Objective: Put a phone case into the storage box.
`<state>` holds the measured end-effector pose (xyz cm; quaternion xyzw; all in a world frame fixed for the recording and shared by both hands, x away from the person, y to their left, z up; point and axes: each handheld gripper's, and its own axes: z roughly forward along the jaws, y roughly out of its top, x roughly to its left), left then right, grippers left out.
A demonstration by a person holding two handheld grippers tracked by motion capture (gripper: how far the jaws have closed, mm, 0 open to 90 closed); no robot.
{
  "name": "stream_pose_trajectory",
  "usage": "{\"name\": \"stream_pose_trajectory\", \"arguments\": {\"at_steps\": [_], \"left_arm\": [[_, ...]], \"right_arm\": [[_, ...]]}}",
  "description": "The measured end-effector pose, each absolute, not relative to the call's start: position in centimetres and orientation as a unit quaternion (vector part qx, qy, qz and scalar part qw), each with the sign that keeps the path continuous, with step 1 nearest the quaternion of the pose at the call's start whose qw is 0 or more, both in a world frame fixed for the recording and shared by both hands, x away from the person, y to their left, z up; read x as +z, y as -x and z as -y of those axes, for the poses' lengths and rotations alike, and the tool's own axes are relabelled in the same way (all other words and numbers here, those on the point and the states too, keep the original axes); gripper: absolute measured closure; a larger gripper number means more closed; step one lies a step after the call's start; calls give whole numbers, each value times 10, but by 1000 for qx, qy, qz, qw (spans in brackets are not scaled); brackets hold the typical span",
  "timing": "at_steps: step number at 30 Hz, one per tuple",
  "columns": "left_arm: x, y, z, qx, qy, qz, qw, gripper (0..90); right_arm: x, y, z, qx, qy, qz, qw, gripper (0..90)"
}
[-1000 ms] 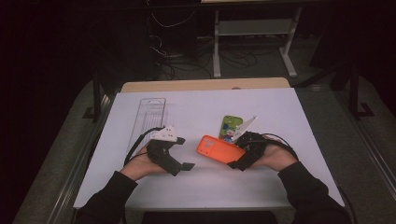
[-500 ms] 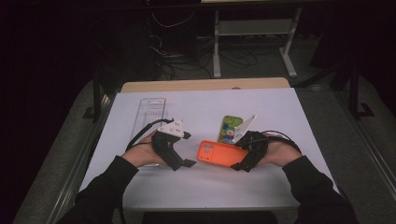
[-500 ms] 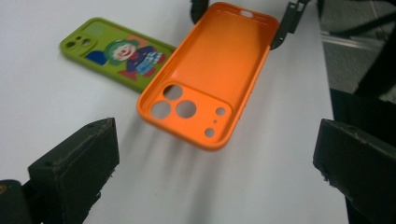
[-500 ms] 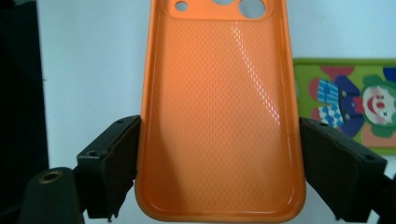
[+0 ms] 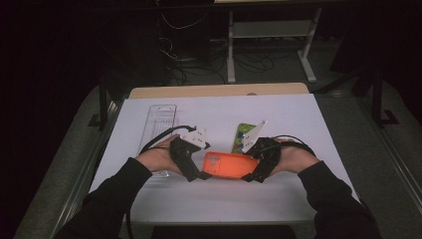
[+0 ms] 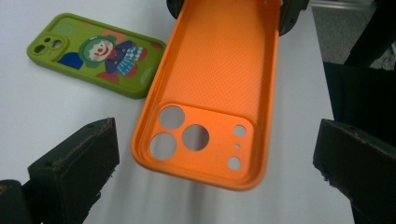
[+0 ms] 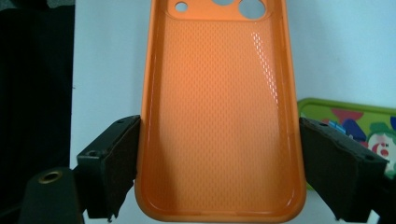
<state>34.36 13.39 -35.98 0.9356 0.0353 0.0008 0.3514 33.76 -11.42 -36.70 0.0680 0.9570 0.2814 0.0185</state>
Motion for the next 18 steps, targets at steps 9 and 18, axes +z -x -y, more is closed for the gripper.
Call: {"name": "stream_pose_trajectory", "arguments": {"at_steps": [9,18], "left_arm": [[-370,-342,-124,-8,-947,-18,322,0],[-377,-339,-116,-14,-952,-6,304,0]], "right_arm": [[-363,-332,108,292,-47,-955,12,152],[-360,-329,108,293,-39,-955,14,152]]}}
